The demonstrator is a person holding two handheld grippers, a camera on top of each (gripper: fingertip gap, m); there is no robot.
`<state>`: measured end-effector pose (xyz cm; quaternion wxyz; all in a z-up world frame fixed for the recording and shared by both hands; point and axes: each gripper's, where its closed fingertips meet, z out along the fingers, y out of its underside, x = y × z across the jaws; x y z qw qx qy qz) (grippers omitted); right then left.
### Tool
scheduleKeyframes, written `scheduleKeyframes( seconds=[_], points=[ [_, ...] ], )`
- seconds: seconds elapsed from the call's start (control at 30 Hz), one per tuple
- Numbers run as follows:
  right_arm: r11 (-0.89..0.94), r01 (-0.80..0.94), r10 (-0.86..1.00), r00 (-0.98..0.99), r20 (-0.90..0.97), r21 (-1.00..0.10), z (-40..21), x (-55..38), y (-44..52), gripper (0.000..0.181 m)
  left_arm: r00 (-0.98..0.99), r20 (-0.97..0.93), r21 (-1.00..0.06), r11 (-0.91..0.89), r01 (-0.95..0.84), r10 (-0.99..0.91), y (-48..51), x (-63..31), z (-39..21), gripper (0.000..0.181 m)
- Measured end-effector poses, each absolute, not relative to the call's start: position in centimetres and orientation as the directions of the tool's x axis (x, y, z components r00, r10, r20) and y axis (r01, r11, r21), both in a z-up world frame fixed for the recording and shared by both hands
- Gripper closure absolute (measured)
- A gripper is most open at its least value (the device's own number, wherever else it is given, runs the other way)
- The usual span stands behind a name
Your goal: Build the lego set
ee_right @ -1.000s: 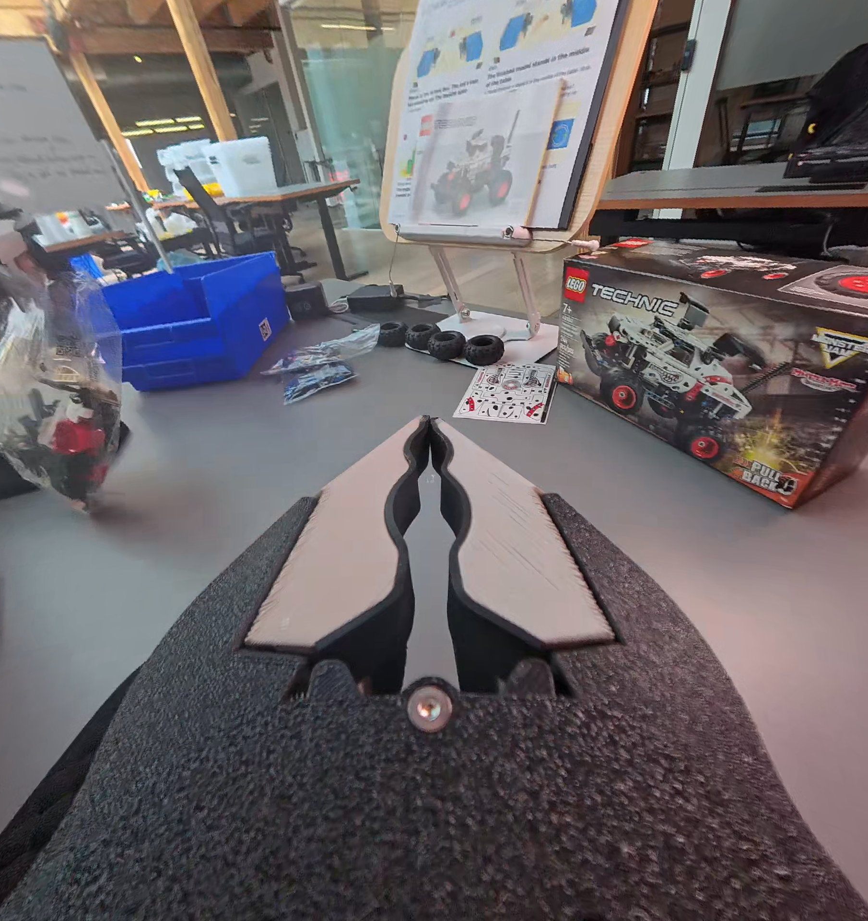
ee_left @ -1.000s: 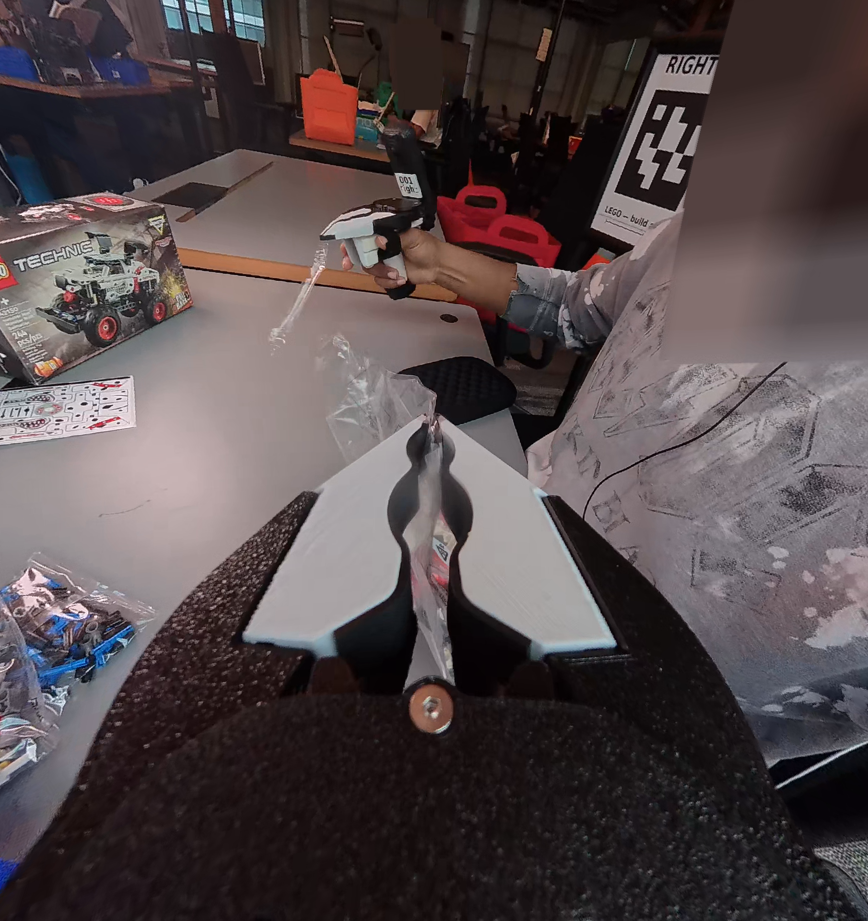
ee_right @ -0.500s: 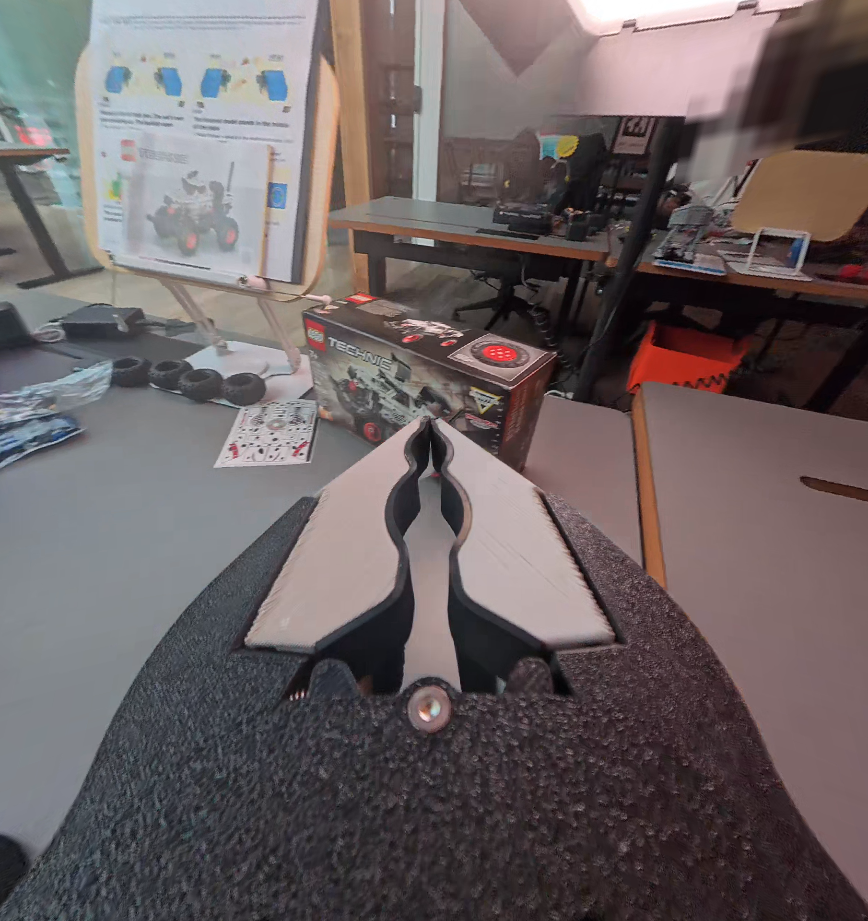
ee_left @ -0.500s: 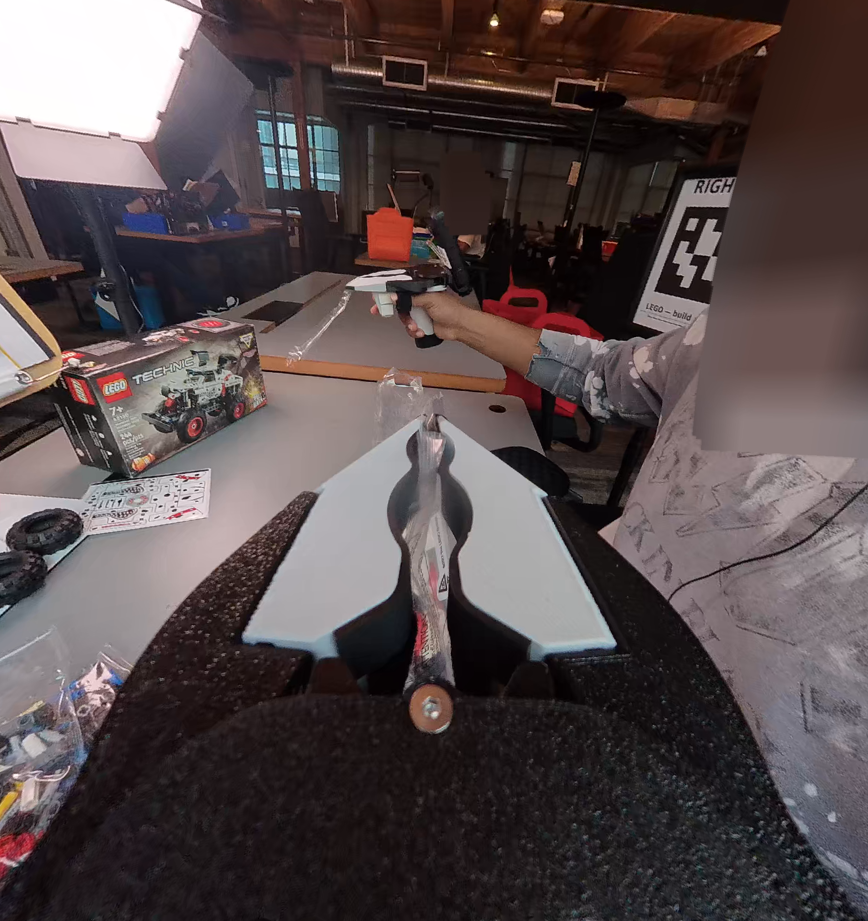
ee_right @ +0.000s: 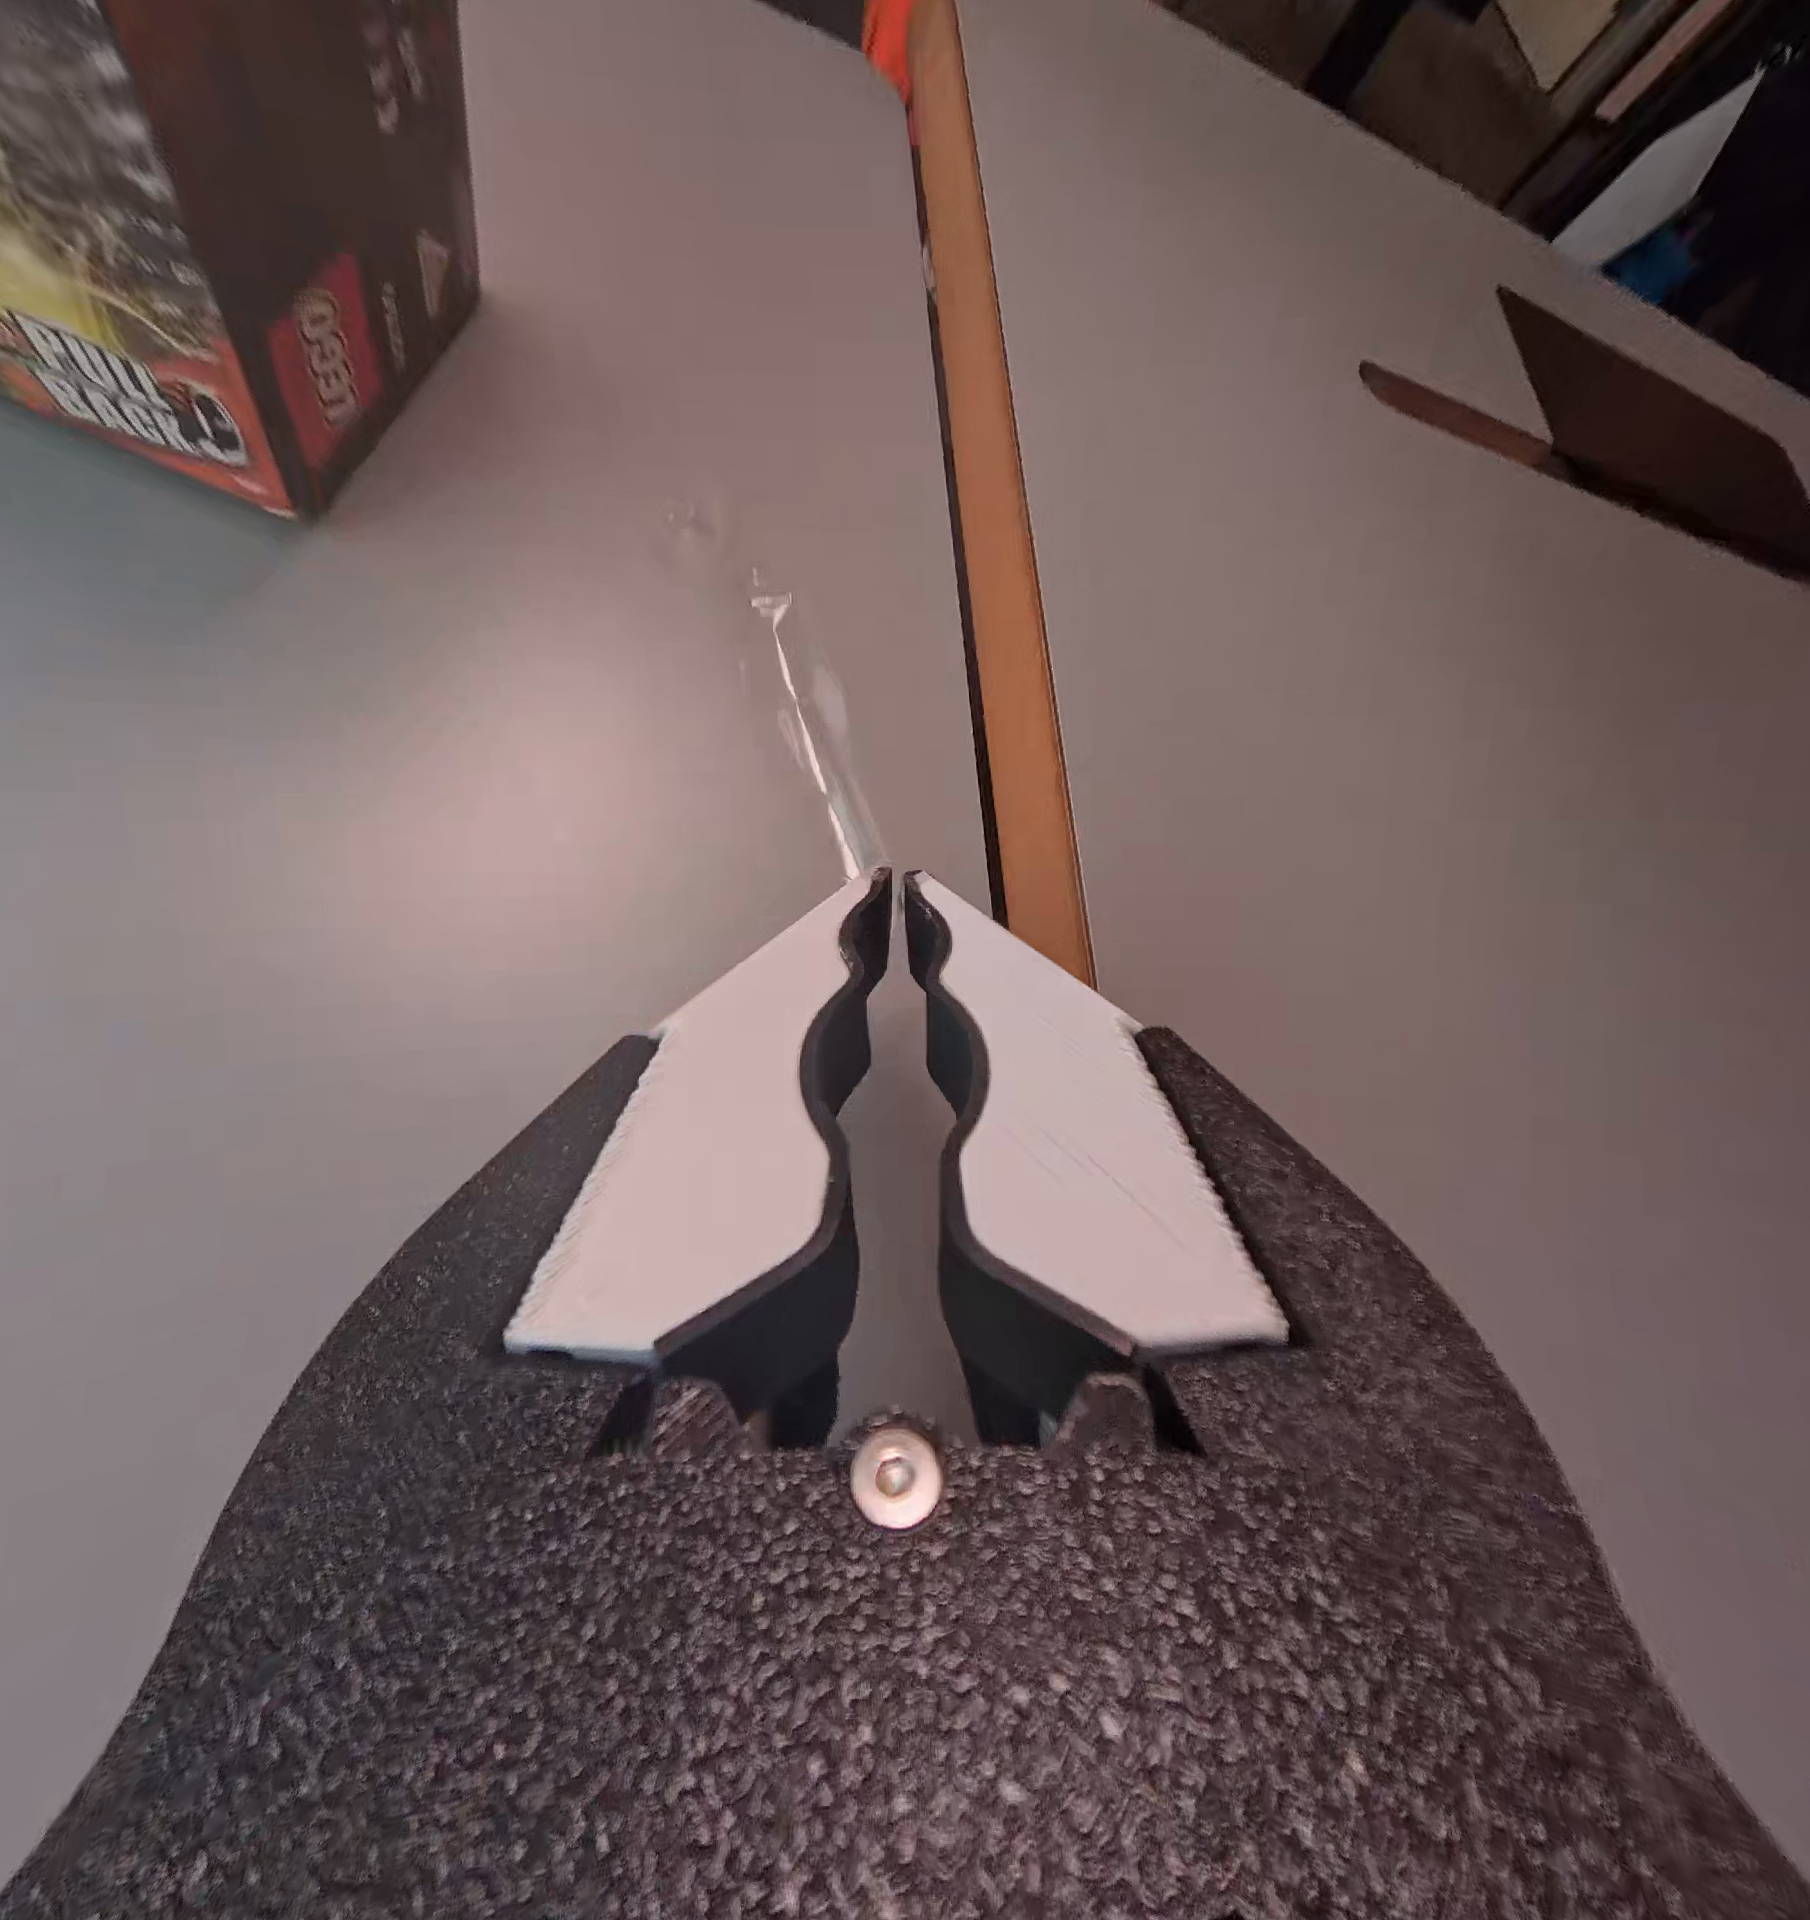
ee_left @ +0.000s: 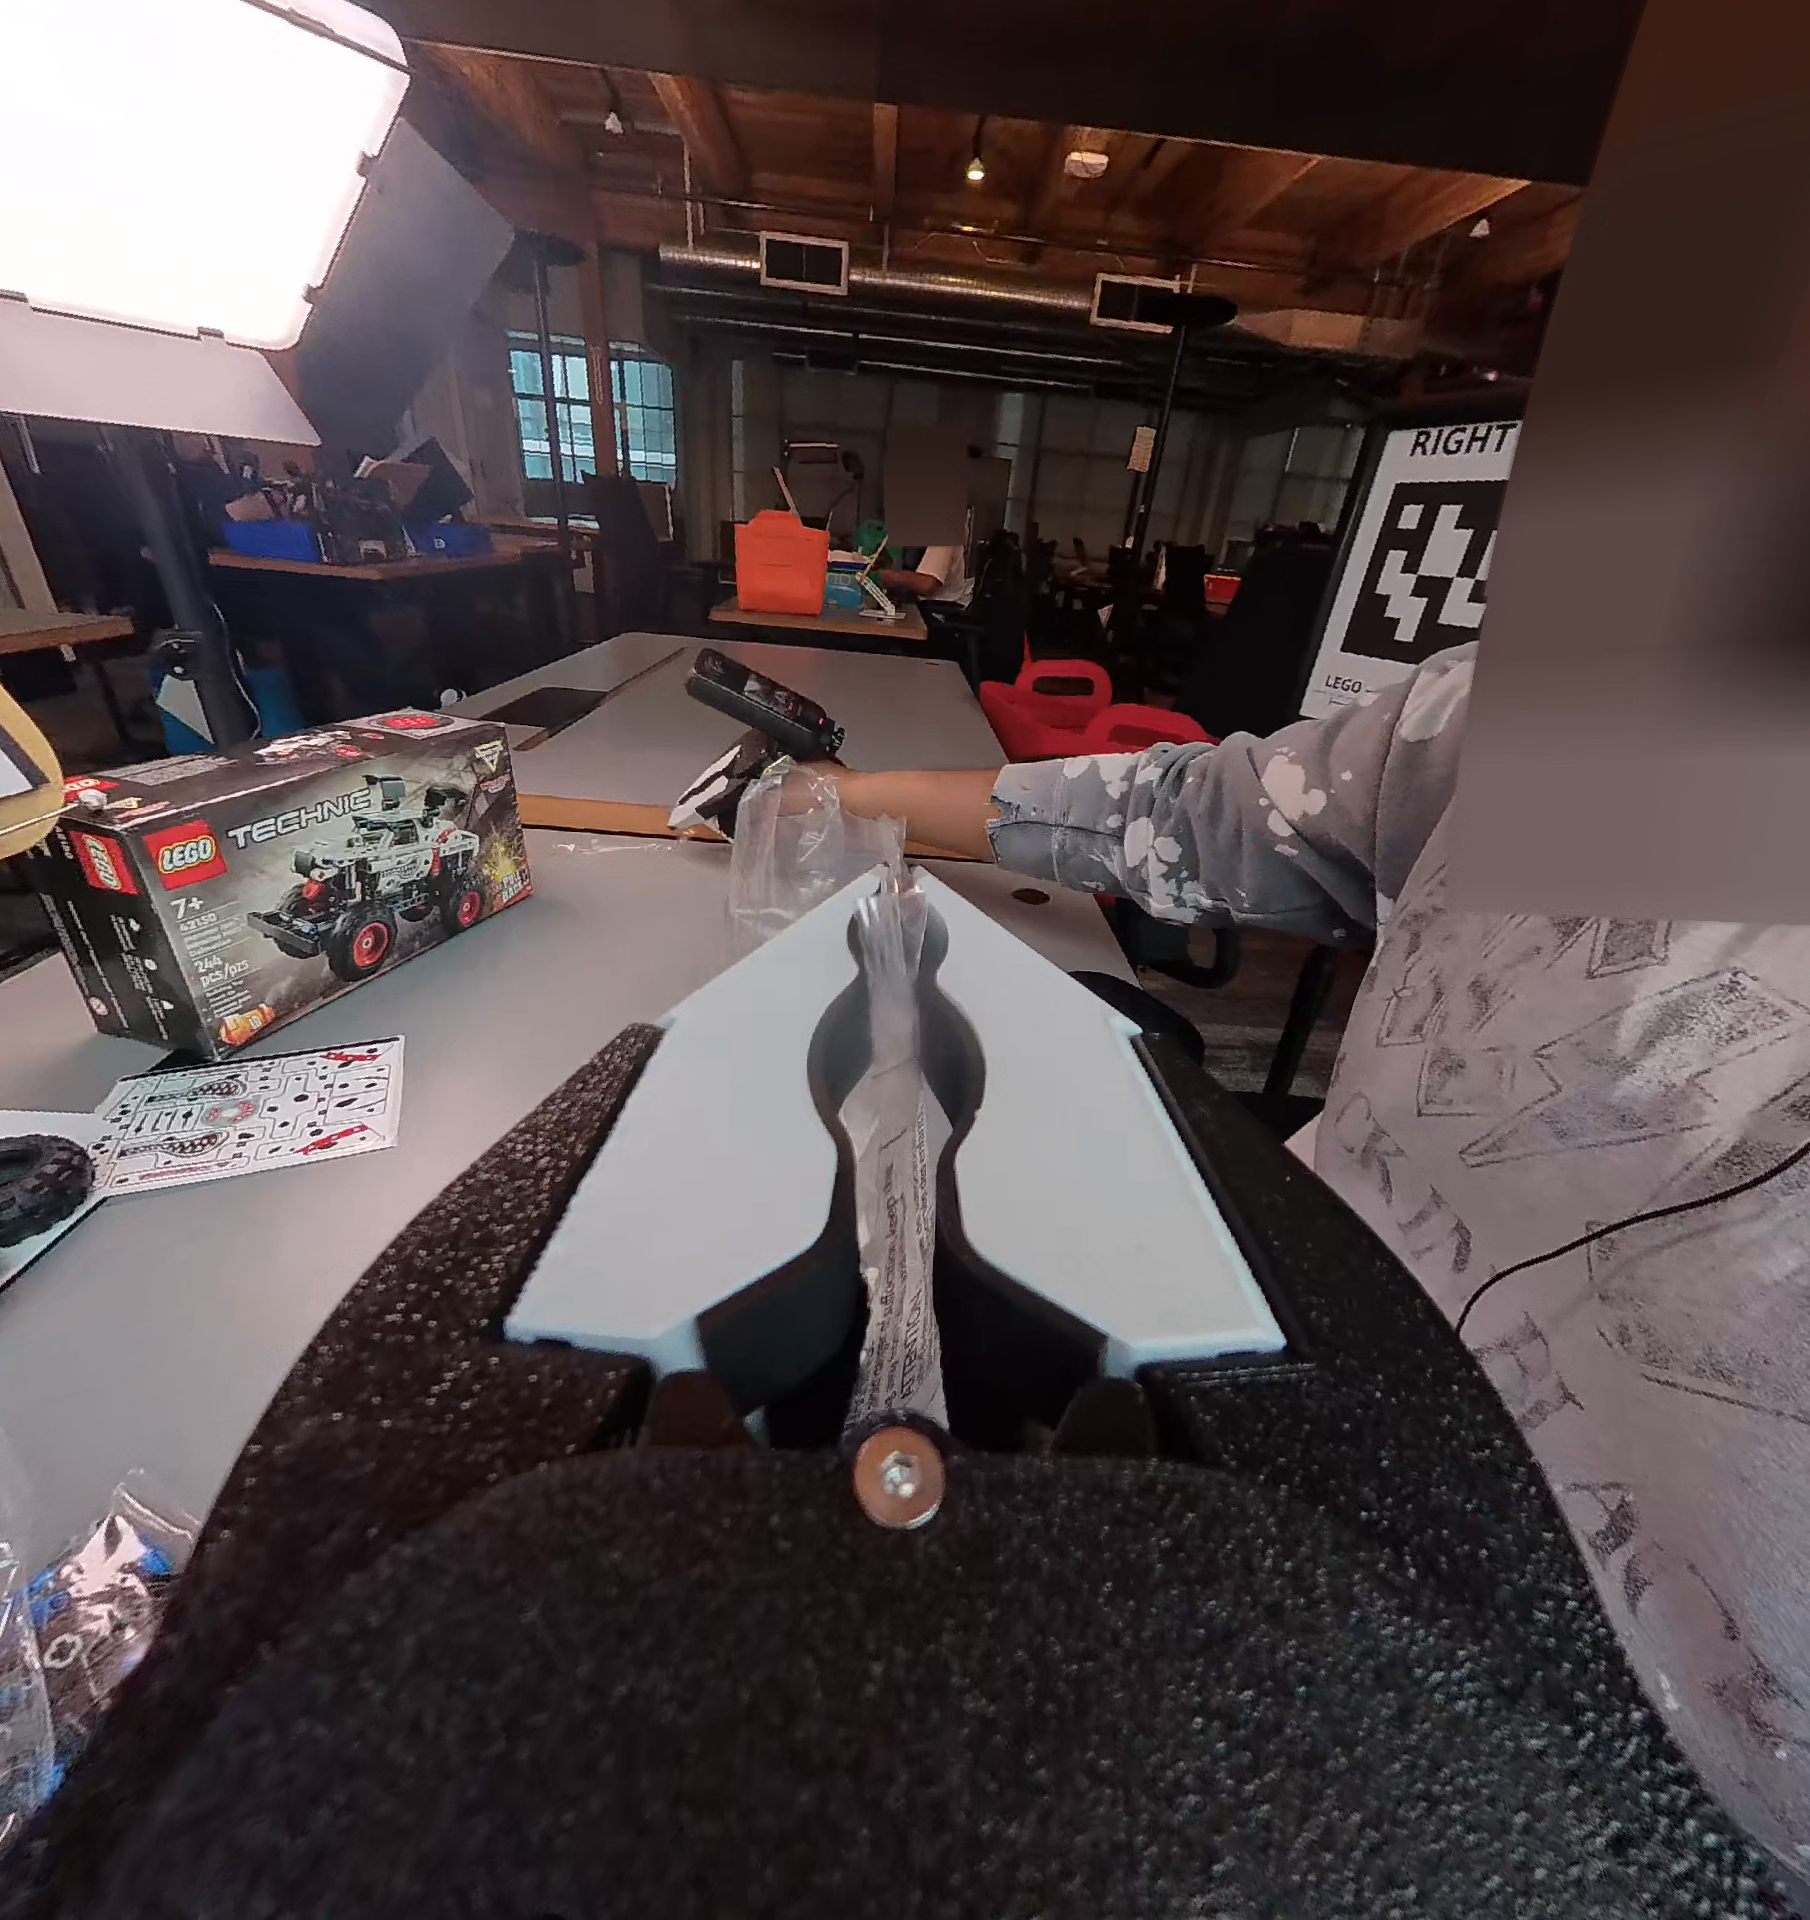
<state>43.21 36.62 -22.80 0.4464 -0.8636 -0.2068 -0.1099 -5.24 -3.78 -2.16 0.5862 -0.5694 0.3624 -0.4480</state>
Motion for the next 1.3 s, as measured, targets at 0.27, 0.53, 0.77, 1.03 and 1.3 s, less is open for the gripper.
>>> scheduleKeyframes(
  seconds=[0.27,0.53,0.77,1.03,1.3],
  points=[
    [-0.117,0.527,0.104,0.849,0.517,-0.842,-11.2,41.0,33.0,0.106,0.376,0.123,-0.985,-0.066,0.161,-0.919,-2.5,-6.7,-2.2,0.181],
    [0.250,0.188,0.932,0.218,0.288,-0.950,-4.2,10.2,9.9,0.101,0.425,0.120,-0.983,-0.047,0.179,-0.897,-1.6,-7.4,-2.5,0.181],
    [0.121,0.257,0.971,-0.230,0.061,-0.959,-13.0,-4.0,0.3,0.097,0.443,0.182,-0.969,-0.085,0.231,-0.878,-0.9,-7.6,-3.3,0.181],
    [0.111,0.133,0.972,-0.221,0.080,-0.985,-12.5,-4.7,1.7,0.157,0.469,0.231,-0.973,-0.194,0.128,-0.852,-2.0,-11.1,-8.2,0.090],
    [0.093,0.070,0.963,-0.258,0.072,-0.993,-12.1,-3.5,2.0,0.167,0.605,0.203,-0.908,-0.380,-0.179,-0.770,-0.3,-9.4,-16.3,0.143]
  ],
)
